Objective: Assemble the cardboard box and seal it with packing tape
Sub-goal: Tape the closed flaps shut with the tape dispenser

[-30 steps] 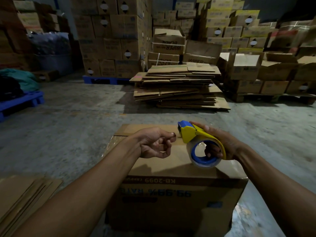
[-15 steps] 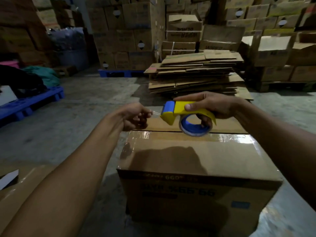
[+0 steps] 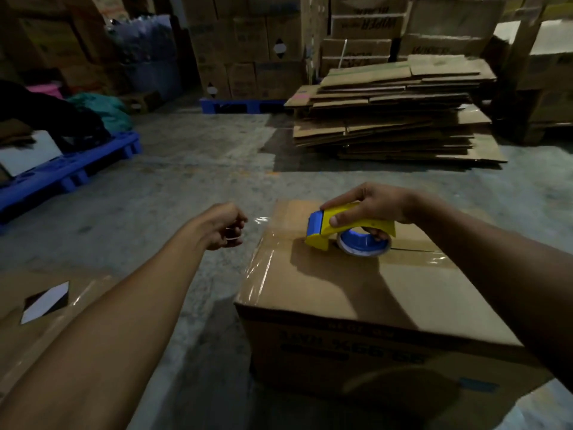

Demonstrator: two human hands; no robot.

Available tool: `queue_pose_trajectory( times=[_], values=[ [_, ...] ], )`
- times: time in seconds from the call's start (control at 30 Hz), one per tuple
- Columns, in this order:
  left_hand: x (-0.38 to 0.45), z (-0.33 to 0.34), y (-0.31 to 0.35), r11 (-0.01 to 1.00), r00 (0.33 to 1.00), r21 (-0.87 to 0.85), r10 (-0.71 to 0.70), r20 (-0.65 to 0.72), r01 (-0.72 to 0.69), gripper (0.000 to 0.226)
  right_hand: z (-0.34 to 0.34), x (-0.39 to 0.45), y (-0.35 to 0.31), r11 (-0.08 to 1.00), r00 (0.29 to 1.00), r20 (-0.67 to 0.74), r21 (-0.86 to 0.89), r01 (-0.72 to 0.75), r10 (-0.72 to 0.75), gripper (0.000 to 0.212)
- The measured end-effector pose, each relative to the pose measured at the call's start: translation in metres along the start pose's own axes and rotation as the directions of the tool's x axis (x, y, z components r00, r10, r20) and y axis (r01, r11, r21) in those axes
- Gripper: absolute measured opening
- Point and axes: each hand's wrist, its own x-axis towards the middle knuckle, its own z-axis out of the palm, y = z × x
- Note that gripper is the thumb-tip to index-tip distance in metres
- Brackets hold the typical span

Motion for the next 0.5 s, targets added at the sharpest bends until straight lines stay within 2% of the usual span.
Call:
queue_pose_trajectory(
  times=[0.17, 0.4, 0.5],
  values=[
    [0.005, 0.006, -0.021, 0.998, 1.000, -0.058, 0.005, 0.008, -0.004, 0.014, -0.004, 0.003, 0.000, 0.998, 0.999, 0.029, -0.049, -0.026, 0.028, 0.056],
    [0.019, 0.014, -0.036, 0.995, 0.999, -0.092, 0.028, 0.042, -0.024, 0.017, -0.006, 0.011, 0.000, 0.986, 1.000, 0.002, -0.165, -0.016, 0.017, 0.049],
    [0.023, 0.019, -0.036, 0.994, 0.997, -0.099, 0.054, 0.057, -0.048, 0.020, -0.010, 0.006, 0.001, 0.989, 1.000, 0.007, -0.149, -0.013, 0.014, 0.056]
  ],
)
